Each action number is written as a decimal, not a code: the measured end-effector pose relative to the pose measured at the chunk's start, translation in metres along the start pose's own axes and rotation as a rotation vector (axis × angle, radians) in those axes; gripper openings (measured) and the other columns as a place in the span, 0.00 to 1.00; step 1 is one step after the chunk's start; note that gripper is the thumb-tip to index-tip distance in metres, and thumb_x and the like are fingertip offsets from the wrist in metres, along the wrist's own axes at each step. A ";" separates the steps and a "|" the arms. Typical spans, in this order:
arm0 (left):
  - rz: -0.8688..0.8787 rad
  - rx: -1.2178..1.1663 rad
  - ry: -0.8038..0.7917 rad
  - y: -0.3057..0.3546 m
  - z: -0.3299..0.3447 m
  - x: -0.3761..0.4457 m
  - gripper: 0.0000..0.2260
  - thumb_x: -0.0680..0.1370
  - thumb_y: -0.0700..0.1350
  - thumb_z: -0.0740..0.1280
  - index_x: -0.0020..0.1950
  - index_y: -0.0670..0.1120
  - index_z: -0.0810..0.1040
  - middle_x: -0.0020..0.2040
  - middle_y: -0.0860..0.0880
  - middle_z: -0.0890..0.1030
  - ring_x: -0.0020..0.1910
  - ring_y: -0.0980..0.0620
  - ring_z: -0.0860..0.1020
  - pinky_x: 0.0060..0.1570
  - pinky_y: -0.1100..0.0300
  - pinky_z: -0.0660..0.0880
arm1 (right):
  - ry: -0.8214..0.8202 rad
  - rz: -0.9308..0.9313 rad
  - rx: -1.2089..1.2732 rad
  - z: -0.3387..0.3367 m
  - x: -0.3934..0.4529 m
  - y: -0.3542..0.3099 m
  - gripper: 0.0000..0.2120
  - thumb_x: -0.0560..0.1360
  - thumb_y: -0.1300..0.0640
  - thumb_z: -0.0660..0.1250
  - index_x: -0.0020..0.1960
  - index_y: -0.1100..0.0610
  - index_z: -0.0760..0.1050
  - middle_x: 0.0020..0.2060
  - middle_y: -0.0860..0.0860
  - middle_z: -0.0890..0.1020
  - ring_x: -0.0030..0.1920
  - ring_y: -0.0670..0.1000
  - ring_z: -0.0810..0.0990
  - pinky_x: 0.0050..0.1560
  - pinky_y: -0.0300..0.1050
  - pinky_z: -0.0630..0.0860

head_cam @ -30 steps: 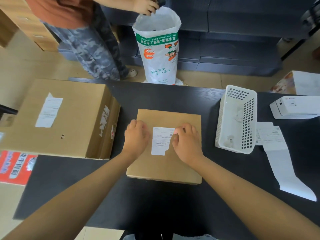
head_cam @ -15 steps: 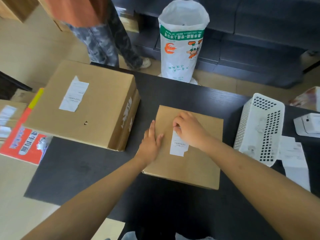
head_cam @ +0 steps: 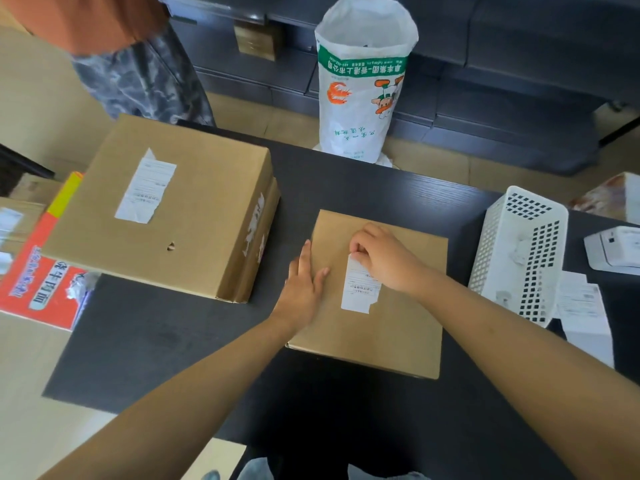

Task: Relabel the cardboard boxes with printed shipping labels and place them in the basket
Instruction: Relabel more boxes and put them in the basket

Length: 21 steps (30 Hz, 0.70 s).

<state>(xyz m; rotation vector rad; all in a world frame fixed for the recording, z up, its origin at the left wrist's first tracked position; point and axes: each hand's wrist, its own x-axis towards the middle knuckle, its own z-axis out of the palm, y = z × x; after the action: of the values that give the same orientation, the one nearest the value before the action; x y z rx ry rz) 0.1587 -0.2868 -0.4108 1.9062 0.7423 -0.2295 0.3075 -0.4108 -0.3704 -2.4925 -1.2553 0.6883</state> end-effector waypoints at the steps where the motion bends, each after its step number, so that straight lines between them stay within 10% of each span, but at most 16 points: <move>1: -0.011 -0.023 -0.006 0.000 0.000 0.001 0.29 0.81 0.59 0.53 0.78 0.58 0.42 0.74 0.48 0.58 0.68 0.46 0.67 0.70 0.46 0.63 | -0.010 -0.007 -0.017 -0.001 0.001 -0.002 0.04 0.80 0.59 0.60 0.50 0.57 0.73 0.48 0.48 0.70 0.54 0.52 0.70 0.54 0.41 0.67; 7: -0.062 -0.110 -0.018 0.002 0.000 0.003 0.28 0.81 0.58 0.54 0.78 0.59 0.44 0.74 0.48 0.57 0.69 0.46 0.66 0.70 0.49 0.62 | -0.088 -0.064 -0.273 -0.002 0.007 -0.012 0.14 0.70 0.72 0.59 0.51 0.57 0.68 0.52 0.52 0.70 0.52 0.52 0.67 0.51 0.45 0.68; 21: -0.044 -0.088 0.020 0.007 0.003 -0.002 0.27 0.83 0.56 0.52 0.77 0.61 0.40 0.74 0.47 0.59 0.64 0.49 0.70 0.59 0.57 0.66 | 0.044 -0.189 -0.104 0.000 -0.019 0.009 0.09 0.78 0.63 0.58 0.55 0.53 0.71 0.48 0.45 0.72 0.48 0.47 0.68 0.50 0.41 0.65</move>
<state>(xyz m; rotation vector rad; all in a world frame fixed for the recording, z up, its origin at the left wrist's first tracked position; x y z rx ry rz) 0.1619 -0.2923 -0.4055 1.8127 0.7956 -0.2025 0.3042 -0.4317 -0.3687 -2.4126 -1.5212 0.5328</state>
